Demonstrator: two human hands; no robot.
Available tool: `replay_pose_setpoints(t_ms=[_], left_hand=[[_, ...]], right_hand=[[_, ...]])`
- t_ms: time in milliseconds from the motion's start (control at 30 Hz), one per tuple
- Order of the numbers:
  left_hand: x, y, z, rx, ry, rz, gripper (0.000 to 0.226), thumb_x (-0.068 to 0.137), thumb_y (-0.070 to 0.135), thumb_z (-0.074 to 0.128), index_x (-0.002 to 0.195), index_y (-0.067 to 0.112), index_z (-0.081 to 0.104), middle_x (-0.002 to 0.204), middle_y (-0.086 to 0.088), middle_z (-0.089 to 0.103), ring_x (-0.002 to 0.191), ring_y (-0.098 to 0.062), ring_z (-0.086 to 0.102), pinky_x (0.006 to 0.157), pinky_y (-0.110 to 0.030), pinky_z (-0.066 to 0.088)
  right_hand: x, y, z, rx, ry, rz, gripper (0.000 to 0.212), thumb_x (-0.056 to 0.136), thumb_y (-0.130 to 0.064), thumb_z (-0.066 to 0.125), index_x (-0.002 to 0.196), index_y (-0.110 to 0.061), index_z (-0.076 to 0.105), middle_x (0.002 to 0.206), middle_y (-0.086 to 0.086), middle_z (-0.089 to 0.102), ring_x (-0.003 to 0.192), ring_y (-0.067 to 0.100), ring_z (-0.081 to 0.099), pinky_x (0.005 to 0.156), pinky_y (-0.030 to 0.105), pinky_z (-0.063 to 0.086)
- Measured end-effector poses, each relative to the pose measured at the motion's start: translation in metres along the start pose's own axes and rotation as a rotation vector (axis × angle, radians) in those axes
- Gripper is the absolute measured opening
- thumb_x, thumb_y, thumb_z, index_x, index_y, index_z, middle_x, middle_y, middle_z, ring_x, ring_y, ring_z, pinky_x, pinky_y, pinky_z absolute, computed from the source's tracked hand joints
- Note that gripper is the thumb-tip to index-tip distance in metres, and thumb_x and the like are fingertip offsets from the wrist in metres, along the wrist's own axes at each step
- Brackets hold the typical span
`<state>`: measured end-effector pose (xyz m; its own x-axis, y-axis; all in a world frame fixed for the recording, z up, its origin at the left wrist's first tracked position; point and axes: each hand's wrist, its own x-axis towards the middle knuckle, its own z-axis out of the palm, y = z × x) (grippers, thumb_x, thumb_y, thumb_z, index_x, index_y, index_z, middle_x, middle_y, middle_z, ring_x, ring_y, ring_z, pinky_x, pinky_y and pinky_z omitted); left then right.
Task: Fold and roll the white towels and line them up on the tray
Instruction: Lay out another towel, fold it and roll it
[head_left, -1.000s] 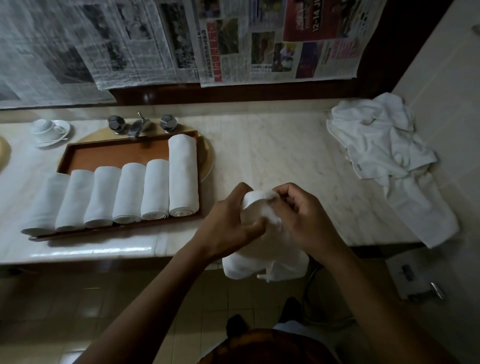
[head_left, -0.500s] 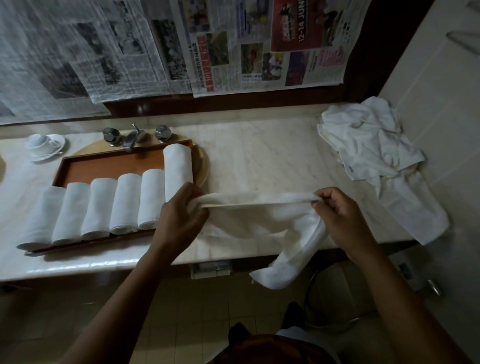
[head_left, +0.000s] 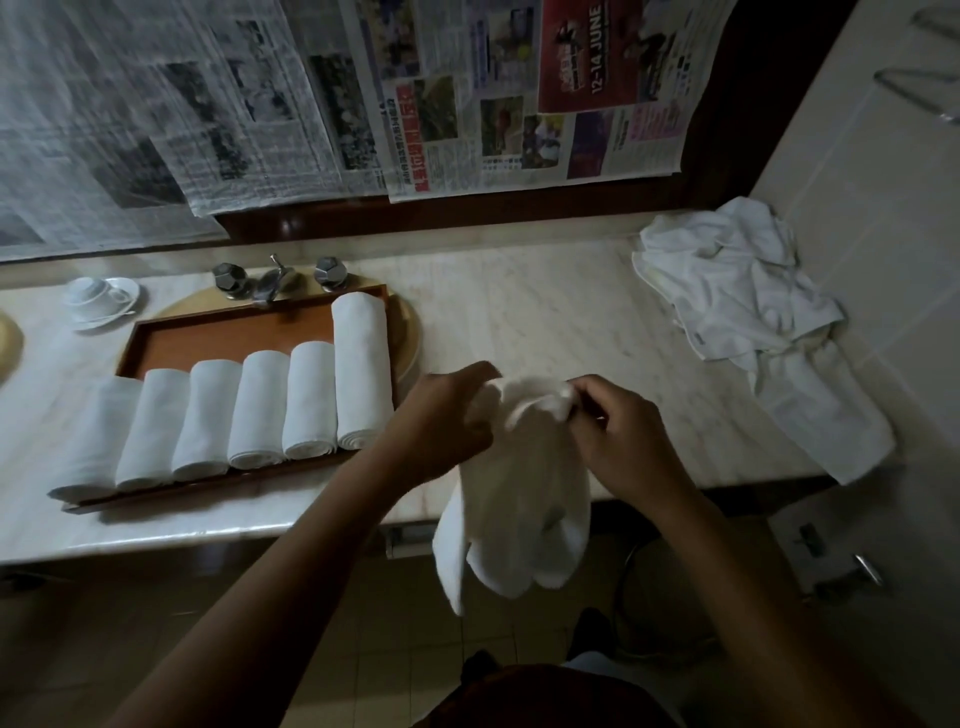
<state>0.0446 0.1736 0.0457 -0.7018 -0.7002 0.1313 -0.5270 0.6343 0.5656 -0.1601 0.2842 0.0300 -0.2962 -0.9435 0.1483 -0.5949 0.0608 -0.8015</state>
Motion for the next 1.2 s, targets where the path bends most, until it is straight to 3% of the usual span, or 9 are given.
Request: replay_pose_setpoints(t_ms=[100, 200, 300, 400, 533, 633, 767, 1000, 1200], left_hand=[[-0.009, -0.017, -0.004, -0.119, 0.008, -0.094, 0.003, 0.096, 0.023, 0.072, 0.095, 0.021, 0.071, 0.088, 0.009, 0.073, 0.076, -0.003, 0.068, 0.07, -0.032, 0.06], [-0.008, -0.007, -0.004, -0.373, 0.096, -0.155, 0.028, 0.1, 0.044, 0.06, 0.1, 0.018, 0.072, 0.089, 0.003, 0.073, 0.082, -0.013, 0.071, 0.073, -0.043, 0.061], [-0.004, 0.008, 0.006, -0.344, 0.084, -0.071, 0.031, 0.101, 0.051, 0.052, 0.107, 0.024, 0.067, 0.088, 0.002, 0.071, 0.078, -0.014, 0.071, 0.067, -0.047, 0.06], [-0.002, 0.013, 0.015, -0.297, 0.067, -0.041, 0.022, 0.102, 0.043, 0.059, 0.111, 0.026, 0.07, 0.087, 0.004, 0.073, 0.077, -0.011, 0.071, 0.068, -0.045, 0.061], [-0.002, 0.015, 0.011, -0.278, -0.048, 0.019, 0.035, 0.097, 0.056, 0.057, 0.111, 0.028, 0.074, 0.092, 0.005, 0.076, 0.082, -0.012, 0.073, 0.072, -0.043, 0.06], [-0.002, 0.012, 0.004, -0.23, -0.078, 0.036, 0.033, 0.096, 0.052, 0.059, 0.11, 0.028, 0.076, 0.095, 0.006, 0.076, 0.084, -0.008, 0.072, 0.074, -0.04, 0.059], [-0.006, -0.004, -0.004, -0.177, -0.116, -0.021, 0.015, 0.098, 0.036, 0.068, 0.107, 0.025, 0.075, 0.092, 0.008, 0.074, 0.078, -0.004, 0.07, 0.073, -0.038, 0.06], [-0.019, -0.038, -0.001, -0.123, -0.237, -0.085, 0.018, 0.101, 0.037, 0.063, 0.105, 0.024, 0.075, 0.094, 0.01, 0.072, 0.083, -0.003, 0.068, 0.074, -0.027, 0.058], [-0.042, -0.08, 0.013, -0.065, -0.198, -0.27, 0.021, 0.098, 0.036, 0.069, 0.077, 0.034, 0.064, 0.078, 0.007, 0.065, 0.07, -0.003, 0.061, 0.063, -0.022, 0.048]], right_hand=[[0.001, 0.016, -0.009, 0.032, 0.022, 0.119, 0.011, 0.098, -0.02, 0.064, 0.099, -0.03, 0.069, 0.088, -0.017, 0.071, 0.085, -0.002, 0.065, 0.064, 0.011, 0.045], [-0.001, 0.029, -0.003, 0.105, 0.036, 0.216, 0.017, 0.099, -0.021, 0.062, 0.107, -0.035, 0.067, 0.097, -0.016, 0.071, 0.096, 0.004, 0.066, 0.074, 0.015, 0.047], [-0.006, 0.024, 0.008, 0.201, -0.044, 0.289, 0.037, 0.1, -0.015, 0.058, 0.133, -0.032, 0.058, 0.118, -0.014, 0.067, 0.115, 0.009, 0.062, 0.089, 0.025, 0.051], [-0.009, 0.01, 0.003, 0.321, -0.085, 0.229, 0.054, 0.095, -0.012, 0.066, 0.141, -0.036, 0.05, 0.132, -0.015, 0.061, 0.122, 0.007, 0.058, 0.095, 0.028, 0.055], [-0.007, 0.0, -0.003, 0.296, -0.11, 0.184, 0.076, 0.082, -0.031, 0.084, 0.146, -0.041, 0.043, 0.132, -0.017, 0.054, 0.118, 0.004, 0.057, 0.088, 0.023, 0.054], [-0.002, -0.001, -0.004, 0.181, -0.15, 0.153, 0.051, 0.083, -0.04, 0.083, 0.129, -0.038, 0.062, 0.111, -0.014, 0.068, 0.103, 0.003, 0.065, 0.083, 0.026, 0.058], [0.002, 0.006, -0.021, 0.1, -0.16, 0.127, 0.015, 0.087, -0.032, 0.08, 0.102, -0.033, 0.076, 0.097, -0.018, 0.075, 0.092, -0.002, 0.068, 0.081, 0.025, 0.057], [0.005, 0.033, -0.033, 0.217, 0.007, 0.173, 0.01, 0.088, -0.022, 0.08, 0.093, -0.031, 0.078, 0.093, -0.02, 0.076, 0.091, -0.002, 0.069, 0.077, 0.021, 0.051], [0.005, 0.077, -0.034, 0.198, 0.063, 0.256, 0.014, 0.087, -0.019, 0.081, 0.093, -0.032, 0.079, 0.093, -0.016, 0.077, 0.095, 0.006, 0.071, 0.087, 0.033, 0.056]])
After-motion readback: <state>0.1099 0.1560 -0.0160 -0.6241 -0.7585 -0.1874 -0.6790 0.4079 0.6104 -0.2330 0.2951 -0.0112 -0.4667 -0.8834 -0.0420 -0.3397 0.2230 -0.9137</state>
